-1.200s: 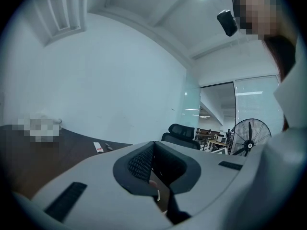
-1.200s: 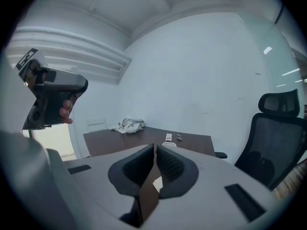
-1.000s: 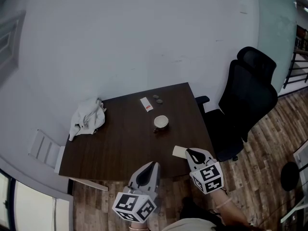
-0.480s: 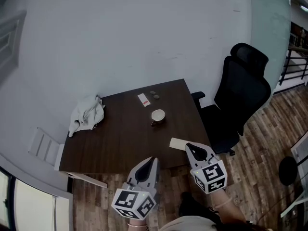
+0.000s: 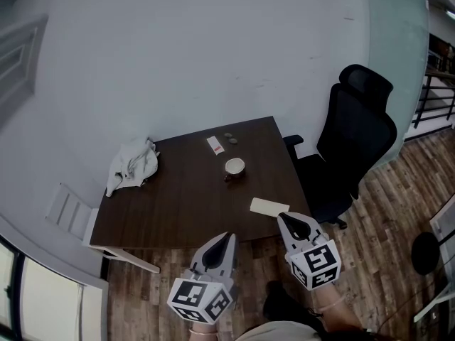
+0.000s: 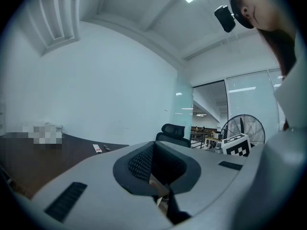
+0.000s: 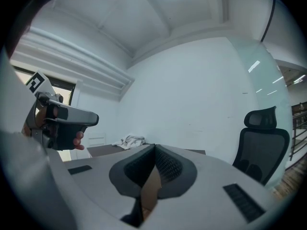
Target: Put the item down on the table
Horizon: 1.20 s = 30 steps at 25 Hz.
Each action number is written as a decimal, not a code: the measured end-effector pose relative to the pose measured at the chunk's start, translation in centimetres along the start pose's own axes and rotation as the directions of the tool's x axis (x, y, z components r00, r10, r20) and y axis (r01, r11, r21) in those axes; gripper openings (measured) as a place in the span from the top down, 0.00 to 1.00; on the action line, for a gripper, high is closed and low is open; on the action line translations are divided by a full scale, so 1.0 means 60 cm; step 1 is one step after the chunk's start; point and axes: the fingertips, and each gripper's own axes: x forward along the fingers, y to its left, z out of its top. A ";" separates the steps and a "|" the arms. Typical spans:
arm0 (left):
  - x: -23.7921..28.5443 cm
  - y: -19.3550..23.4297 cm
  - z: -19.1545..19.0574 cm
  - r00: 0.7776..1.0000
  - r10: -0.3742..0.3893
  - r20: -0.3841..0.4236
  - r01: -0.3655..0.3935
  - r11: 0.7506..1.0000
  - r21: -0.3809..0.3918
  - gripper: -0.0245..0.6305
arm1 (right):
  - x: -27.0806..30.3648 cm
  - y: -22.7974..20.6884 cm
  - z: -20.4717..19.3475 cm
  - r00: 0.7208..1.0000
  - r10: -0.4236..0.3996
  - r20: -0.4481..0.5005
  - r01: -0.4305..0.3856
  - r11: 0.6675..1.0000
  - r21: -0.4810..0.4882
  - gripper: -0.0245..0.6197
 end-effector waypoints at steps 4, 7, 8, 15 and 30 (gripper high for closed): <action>-0.016 -0.019 -0.005 1.000 -0.002 0.004 0.002 1.000 0.001 0.94 | -0.033 0.008 0.009 1.000 -0.001 0.013 0.001 1.000 0.008 0.95; -0.030 -0.032 -0.008 1.000 -0.004 0.010 0.004 1.000 0.007 0.94 | -0.058 0.015 0.015 1.000 -0.002 0.028 0.002 1.000 0.015 0.95; -0.035 -0.037 -0.008 1.000 -0.004 0.011 0.004 1.000 0.009 0.94 | -0.065 0.017 0.016 0.999 -0.001 0.032 0.000 1.000 0.018 0.95; -0.060 -0.067 -0.012 1.000 -0.015 0.011 0.015 1.000 0.015 0.94 | -0.106 0.036 0.013 0.999 -0.002 0.041 0.001 1.000 0.030 0.95; -0.082 -0.093 -0.013 0.999 -0.047 0.017 0.046 0.998 0.034 0.94 | -0.153 0.053 0.037 0.996 -0.010 0.084 0.007 0.999 0.041 0.95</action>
